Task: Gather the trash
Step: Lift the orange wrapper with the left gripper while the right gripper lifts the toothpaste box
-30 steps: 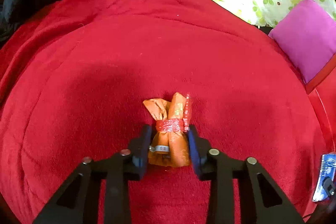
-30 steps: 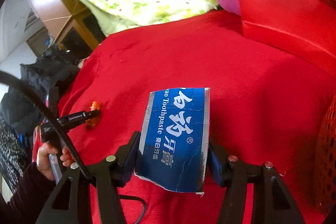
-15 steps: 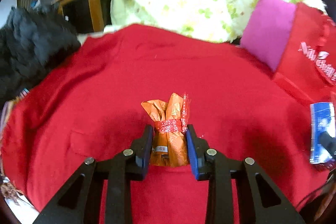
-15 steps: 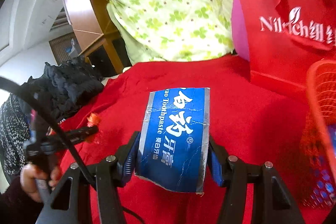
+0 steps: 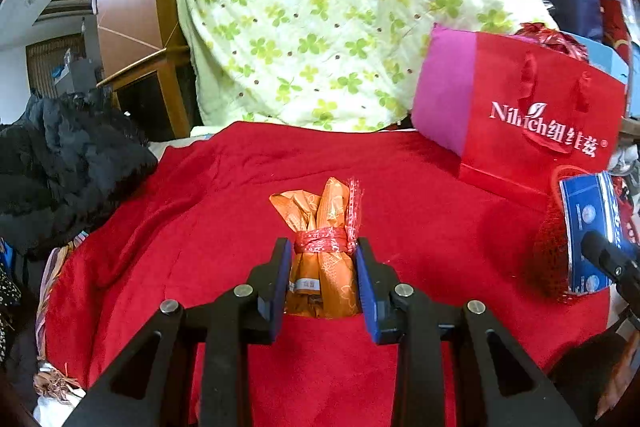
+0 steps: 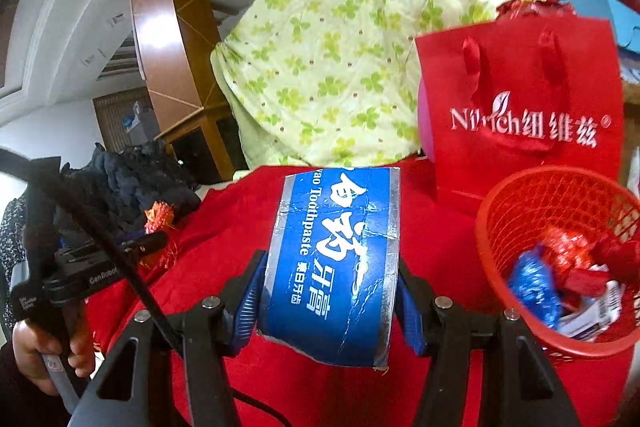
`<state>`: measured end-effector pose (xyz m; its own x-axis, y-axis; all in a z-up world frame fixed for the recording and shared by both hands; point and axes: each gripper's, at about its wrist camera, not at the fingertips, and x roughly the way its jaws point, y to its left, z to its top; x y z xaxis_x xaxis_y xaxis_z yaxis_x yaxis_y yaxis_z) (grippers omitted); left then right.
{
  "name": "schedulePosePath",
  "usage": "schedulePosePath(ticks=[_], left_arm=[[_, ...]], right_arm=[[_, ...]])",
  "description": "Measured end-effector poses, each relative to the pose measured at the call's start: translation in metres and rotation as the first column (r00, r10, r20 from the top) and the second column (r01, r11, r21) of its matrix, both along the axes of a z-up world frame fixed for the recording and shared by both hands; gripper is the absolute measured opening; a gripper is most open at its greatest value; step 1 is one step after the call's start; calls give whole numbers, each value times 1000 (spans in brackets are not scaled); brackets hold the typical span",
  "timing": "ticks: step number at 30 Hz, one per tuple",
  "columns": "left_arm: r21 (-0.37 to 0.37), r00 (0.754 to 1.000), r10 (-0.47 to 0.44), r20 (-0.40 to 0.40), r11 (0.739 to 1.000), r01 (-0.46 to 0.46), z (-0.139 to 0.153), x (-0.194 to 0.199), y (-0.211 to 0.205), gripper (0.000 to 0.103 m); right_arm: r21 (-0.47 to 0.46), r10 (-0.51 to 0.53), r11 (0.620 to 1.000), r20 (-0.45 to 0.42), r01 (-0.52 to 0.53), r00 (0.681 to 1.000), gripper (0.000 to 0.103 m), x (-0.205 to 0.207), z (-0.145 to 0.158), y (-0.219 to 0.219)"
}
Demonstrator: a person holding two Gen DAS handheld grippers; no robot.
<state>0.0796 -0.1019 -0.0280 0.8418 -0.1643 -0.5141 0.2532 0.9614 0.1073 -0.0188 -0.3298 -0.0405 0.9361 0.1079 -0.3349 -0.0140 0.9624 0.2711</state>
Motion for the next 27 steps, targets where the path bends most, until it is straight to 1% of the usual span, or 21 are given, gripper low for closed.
schedulePosePath(ticks=[10,16,27], left_arm=[[10,998,-21,62,1000,20,25,-36,-3,34],[10,995,-39,89,999,38,36,-50,-1,34],[20,993,-51,108,999,49,44,-62,-1,36]], right_arm=[[-22,3,1000,60,-1,998,61,-34,27,9],[-31,12,999,100,-9,995,61,-49,41,15],[-36,9,999,129,-5,992,61,-60,48,15]])
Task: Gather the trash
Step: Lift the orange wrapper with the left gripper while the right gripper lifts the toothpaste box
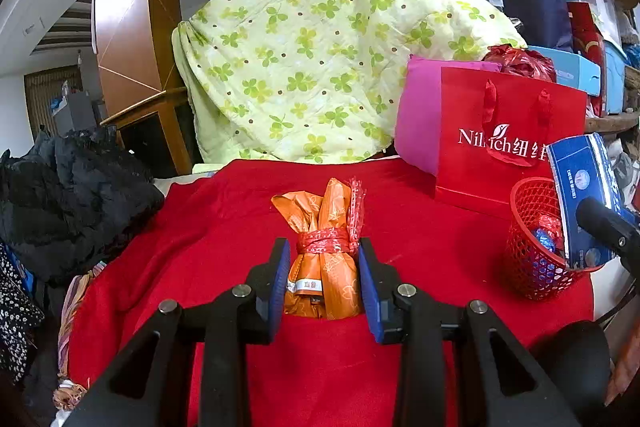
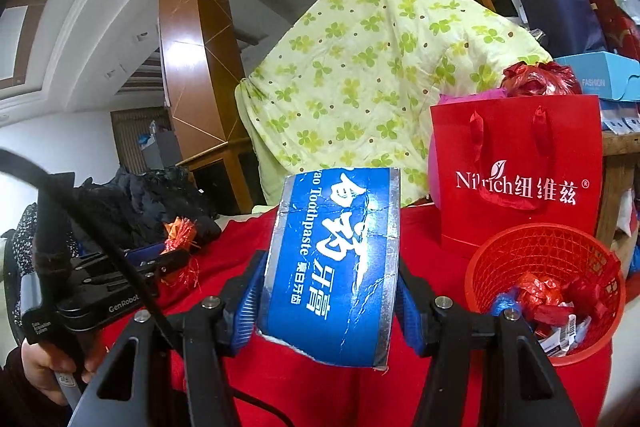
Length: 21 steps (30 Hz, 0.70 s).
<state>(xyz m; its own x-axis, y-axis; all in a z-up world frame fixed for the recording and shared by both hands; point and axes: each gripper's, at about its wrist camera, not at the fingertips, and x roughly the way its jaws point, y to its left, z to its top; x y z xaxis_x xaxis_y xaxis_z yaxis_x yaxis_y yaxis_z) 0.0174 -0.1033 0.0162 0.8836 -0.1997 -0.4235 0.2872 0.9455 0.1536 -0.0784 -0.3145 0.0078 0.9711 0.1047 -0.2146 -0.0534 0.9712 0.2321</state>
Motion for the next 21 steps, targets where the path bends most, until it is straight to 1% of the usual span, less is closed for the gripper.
schedulePosePath(ticks=[21], left_arm=[[36,999,-31,-16,999,32,-5,-5,-14,36]], right_arm=[[25,-24,999,2,24,1000,61,-12,0,-6]])
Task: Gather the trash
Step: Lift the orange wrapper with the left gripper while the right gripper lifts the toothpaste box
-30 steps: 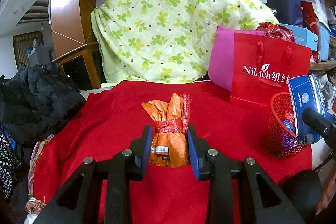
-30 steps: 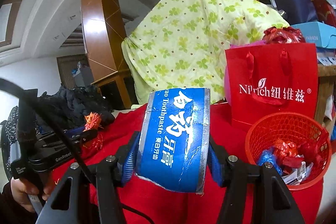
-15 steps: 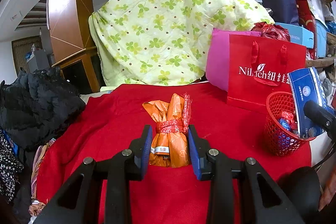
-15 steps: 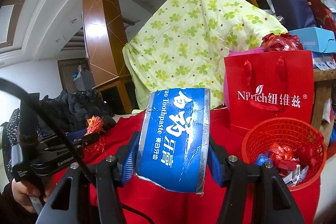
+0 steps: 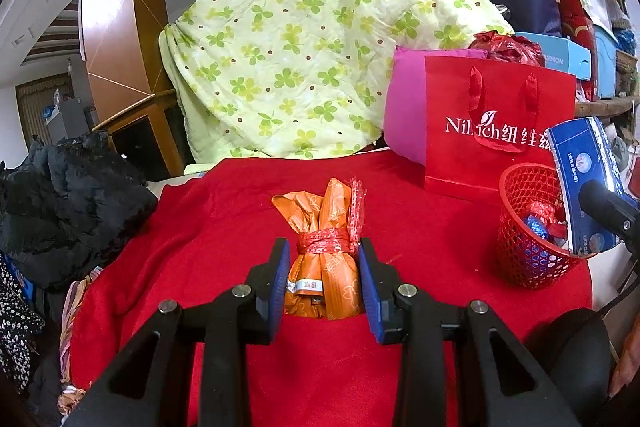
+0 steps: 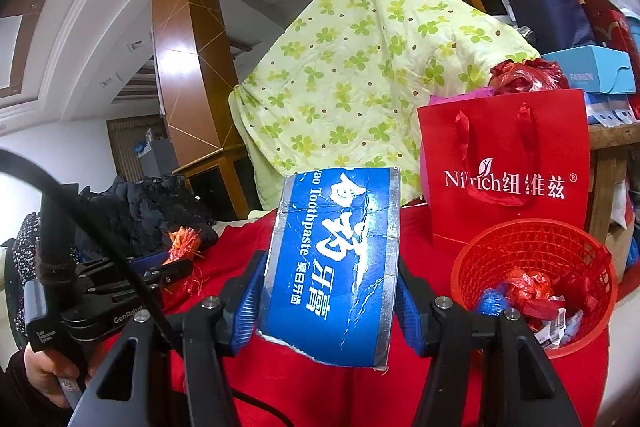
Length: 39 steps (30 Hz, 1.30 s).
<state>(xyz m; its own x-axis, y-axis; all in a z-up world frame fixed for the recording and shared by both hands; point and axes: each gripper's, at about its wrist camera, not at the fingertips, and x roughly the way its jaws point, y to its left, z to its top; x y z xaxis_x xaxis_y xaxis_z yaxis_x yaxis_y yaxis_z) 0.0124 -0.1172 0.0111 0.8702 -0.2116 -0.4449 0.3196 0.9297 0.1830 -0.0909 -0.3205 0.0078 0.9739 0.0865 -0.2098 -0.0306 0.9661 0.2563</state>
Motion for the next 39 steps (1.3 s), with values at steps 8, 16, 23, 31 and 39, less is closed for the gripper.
schedulePosePath(ticks=[8,16,23,31,39], left_arm=[[6,1000,-8,-16,1000,9,-5,-1,-3,37],[11,1000,-14,-26,1000,15,-9,0,-7,37],[17,999,-21,-38,1000,21,-12,0,-10,37],[31,998,-28,-47,999,29,-18,1,-15,37],[37,997,-33,-66,999,35,-22,3,-16,37]], right_arm=[[4,-9,1000,-2,9,1000,61,-3,-1,0],[3,-14,1000,-4,14,1000,61,-2,-2,1],[7,-18,1000,-6,18,1000,61,-4,-4,1],[19,-28,999,-19,28,999,61,-4,-8,1],[29,-31,999,-26,32,999,61,-5,-11,-1]])
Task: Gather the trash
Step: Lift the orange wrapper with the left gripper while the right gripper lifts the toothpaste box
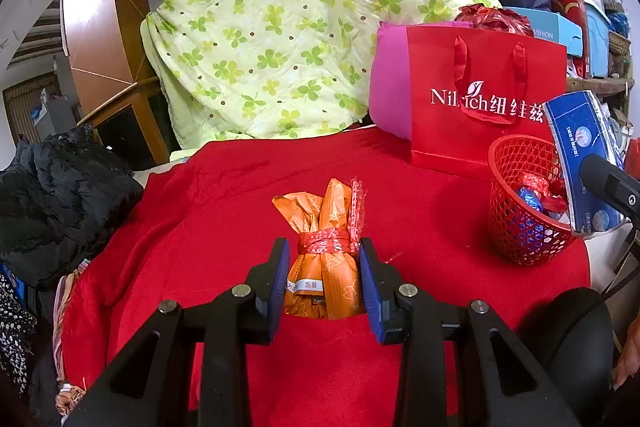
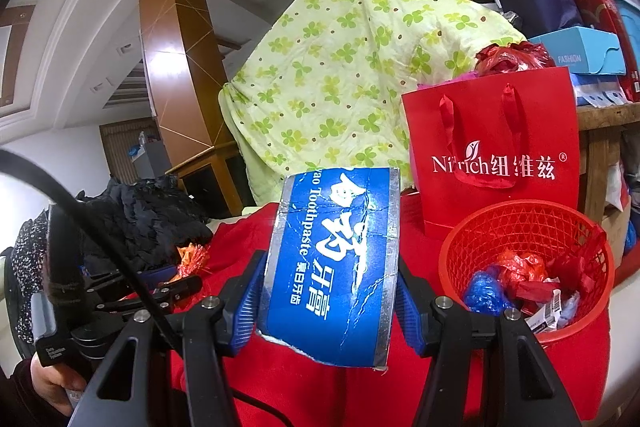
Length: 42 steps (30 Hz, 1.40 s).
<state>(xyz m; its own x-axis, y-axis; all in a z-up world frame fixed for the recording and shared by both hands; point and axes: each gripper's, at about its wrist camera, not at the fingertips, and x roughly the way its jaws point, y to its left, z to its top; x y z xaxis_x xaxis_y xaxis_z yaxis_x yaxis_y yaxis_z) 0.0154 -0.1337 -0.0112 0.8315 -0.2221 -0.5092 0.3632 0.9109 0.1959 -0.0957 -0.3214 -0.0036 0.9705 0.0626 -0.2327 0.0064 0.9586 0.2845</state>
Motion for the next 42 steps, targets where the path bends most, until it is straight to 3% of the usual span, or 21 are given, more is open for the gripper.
schedulePosePath(ticks=[42], left_arm=[[47,998,-39,-49,998,41,-19,11,-22,37]], right_arm=[[47,-27,998,-45,29,999,61,6,-20,-21]])
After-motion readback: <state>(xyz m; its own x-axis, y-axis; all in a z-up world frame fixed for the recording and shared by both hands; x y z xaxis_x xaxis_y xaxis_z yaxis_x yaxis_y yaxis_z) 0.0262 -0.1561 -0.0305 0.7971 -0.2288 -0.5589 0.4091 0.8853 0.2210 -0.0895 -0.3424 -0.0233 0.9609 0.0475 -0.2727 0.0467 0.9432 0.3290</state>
